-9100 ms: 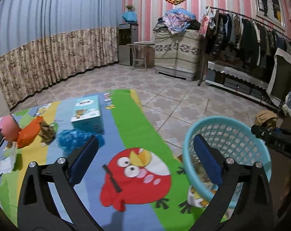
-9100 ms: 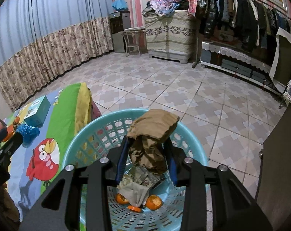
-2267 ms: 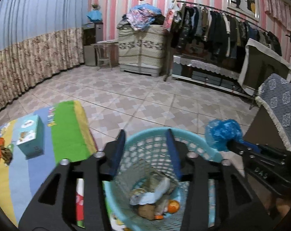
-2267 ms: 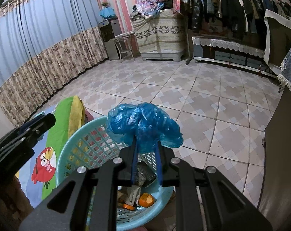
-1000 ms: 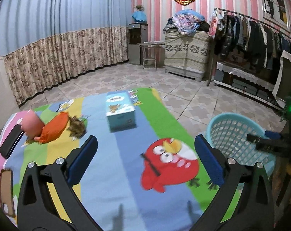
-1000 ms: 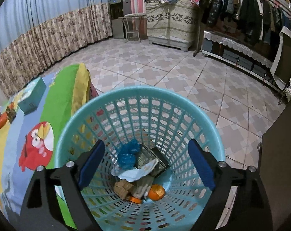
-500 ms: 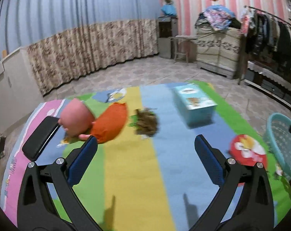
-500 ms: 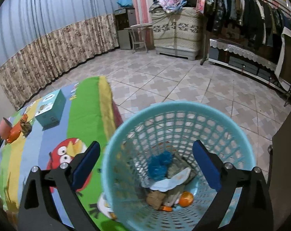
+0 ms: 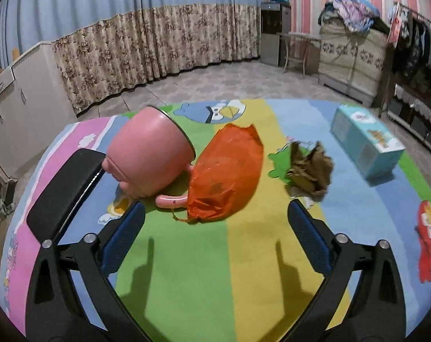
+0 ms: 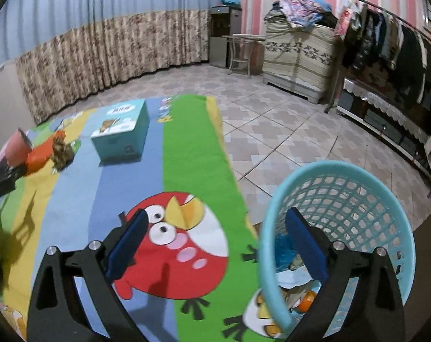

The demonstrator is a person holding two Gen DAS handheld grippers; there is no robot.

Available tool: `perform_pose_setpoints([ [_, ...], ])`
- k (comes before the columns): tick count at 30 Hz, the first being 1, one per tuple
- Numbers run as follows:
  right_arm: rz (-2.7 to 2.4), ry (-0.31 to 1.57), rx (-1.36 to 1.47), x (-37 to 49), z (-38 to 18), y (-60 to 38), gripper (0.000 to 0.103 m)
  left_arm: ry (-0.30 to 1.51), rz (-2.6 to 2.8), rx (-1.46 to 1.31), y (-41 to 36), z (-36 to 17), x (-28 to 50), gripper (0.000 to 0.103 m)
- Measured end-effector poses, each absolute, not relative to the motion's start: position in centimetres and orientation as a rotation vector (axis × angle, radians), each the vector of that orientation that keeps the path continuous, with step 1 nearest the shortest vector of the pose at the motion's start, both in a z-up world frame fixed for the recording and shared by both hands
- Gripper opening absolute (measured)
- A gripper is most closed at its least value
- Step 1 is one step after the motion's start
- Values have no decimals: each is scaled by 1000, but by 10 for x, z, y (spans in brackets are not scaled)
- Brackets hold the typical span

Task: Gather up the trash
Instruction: 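Move both grippers back over the mat toward the orange plastic bag, then grasp the orange plastic bag beside the pink pig with the left gripper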

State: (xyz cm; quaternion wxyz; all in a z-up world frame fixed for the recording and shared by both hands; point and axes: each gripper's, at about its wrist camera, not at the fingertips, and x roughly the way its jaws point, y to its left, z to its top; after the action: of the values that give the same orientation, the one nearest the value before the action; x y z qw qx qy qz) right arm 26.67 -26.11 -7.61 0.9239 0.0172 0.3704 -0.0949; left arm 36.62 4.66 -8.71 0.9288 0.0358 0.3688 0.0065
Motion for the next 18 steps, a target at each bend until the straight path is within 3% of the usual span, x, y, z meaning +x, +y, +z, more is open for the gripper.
perform_pose_setpoints([
  [7,-190,802,18,268,-85,-263,95,859,-48,28,50,-100,389,61],
  [10,-184,818,24,266,-88,-267,95,867,-68,13,51,-104,388,37],
  [18,-163,823,5,262,-89,-255,95,776,-54,8,58,-93,374,29],
])
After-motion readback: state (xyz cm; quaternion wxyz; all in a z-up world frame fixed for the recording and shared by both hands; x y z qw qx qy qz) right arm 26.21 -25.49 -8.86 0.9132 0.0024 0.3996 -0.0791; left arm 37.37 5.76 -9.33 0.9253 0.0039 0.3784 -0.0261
